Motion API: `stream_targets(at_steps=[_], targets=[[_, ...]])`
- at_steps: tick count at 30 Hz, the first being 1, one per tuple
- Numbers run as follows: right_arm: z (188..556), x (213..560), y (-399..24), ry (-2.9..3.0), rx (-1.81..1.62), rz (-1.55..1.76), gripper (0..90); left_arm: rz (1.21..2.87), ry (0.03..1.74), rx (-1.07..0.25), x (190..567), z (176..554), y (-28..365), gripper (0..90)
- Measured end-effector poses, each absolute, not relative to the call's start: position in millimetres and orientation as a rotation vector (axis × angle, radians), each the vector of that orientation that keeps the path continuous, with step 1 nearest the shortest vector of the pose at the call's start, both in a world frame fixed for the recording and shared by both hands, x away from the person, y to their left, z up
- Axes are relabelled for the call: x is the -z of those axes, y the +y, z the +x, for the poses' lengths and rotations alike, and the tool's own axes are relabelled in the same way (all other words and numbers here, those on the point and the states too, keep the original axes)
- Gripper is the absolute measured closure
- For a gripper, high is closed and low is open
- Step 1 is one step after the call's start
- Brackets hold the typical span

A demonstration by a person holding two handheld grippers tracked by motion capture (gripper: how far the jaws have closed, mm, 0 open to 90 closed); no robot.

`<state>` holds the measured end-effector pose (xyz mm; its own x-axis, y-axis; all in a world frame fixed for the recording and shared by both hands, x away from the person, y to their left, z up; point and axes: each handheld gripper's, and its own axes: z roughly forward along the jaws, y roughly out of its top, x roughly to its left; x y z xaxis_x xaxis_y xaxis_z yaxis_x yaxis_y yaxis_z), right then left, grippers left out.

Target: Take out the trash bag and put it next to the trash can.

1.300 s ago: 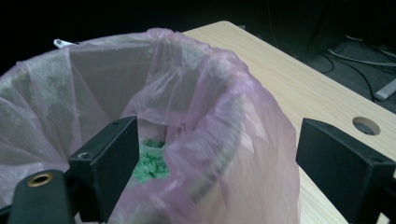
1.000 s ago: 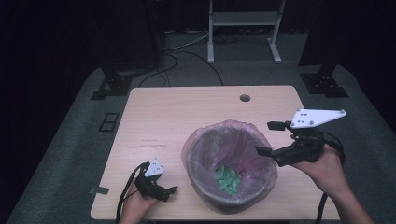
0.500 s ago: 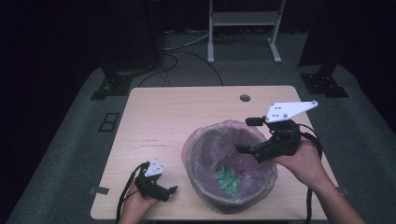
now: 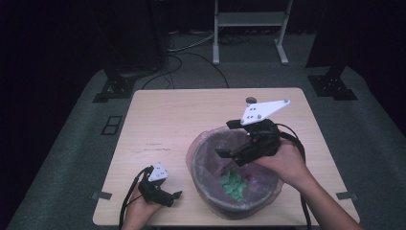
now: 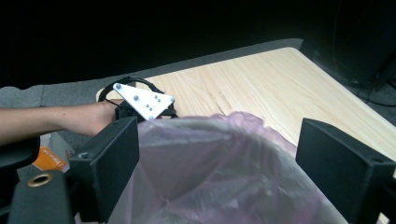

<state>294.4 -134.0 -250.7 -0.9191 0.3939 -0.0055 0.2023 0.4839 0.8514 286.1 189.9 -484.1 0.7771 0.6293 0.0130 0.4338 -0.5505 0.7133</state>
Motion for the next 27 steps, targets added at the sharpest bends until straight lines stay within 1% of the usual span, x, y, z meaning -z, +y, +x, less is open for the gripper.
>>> stream_targets(at_steps=[6, 14, 22, 25, 26, 27], targets=[[298.7, 254.0, -111.6, 2.567, -1.394, 0.483, 12.2, 2.241, 0.786, -0.347, 484.1, 286.2, 189.9, 0.0], [297.4, 267.5, -87.1, 2.637, -1.365, 0.452, 12.2, 2.241, 0.786, -0.345, 484.0, 286.2, 190.0, 0.0], [293.8, 281.3, -76.5, 2.705, -1.309, 0.417, 12.7, 2.240, 0.786, -0.347, 484.1, 286.2, 189.9, 0.0], [293.1, 285.9, -75.1, 2.739, -1.283, 0.414, 15.6, 2.241, 0.786, -0.347, 484.1, 286.2, 189.9, 0.0], [293.2, 287.3, -74.8, 2.750, -1.272, 0.410, 17.8, 2.240, 0.786, -0.347, 484.1, 286.2, 189.9, 0.0], [293.6, 288.7, -74.6, 2.762, -1.261, 0.401, 22.8, 2.241, 0.786, -0.347, 484.1, 286.2, 189.9, 0.0]])
